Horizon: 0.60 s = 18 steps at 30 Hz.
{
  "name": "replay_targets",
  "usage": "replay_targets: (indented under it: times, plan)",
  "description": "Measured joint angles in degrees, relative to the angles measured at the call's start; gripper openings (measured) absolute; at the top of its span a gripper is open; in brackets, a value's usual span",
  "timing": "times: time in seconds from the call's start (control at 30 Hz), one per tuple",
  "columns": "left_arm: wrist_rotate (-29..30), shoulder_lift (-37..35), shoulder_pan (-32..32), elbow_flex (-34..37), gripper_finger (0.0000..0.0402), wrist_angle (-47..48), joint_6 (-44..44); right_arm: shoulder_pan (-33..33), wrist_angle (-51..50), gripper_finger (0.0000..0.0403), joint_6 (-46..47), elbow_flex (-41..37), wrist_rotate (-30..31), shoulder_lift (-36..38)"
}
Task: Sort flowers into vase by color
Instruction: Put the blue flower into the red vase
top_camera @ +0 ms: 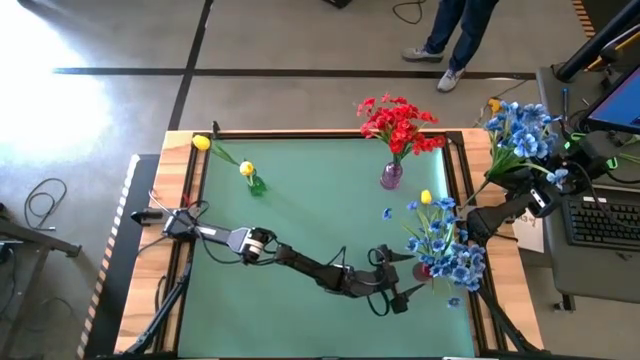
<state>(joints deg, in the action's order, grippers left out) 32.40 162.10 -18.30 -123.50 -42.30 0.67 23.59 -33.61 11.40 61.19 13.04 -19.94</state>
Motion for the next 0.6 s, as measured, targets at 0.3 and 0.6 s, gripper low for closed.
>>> replay_targets:
  times: [0.3, 0.6]
  plan:
    - [-2.5, 0.1, 0.6, 0.6, 0.0376, 0.1, 0.0, 0.0, 0.0, 0.0022, -0.4, 0.0, 0.5, 0.0]
    - [-5.4, 0.1, 1.2, 0.7, 0.0376, 0.1, -0.1, 0.0, 0.0, 0.0022, 0.0, 0.0, 0.5, 0.0]
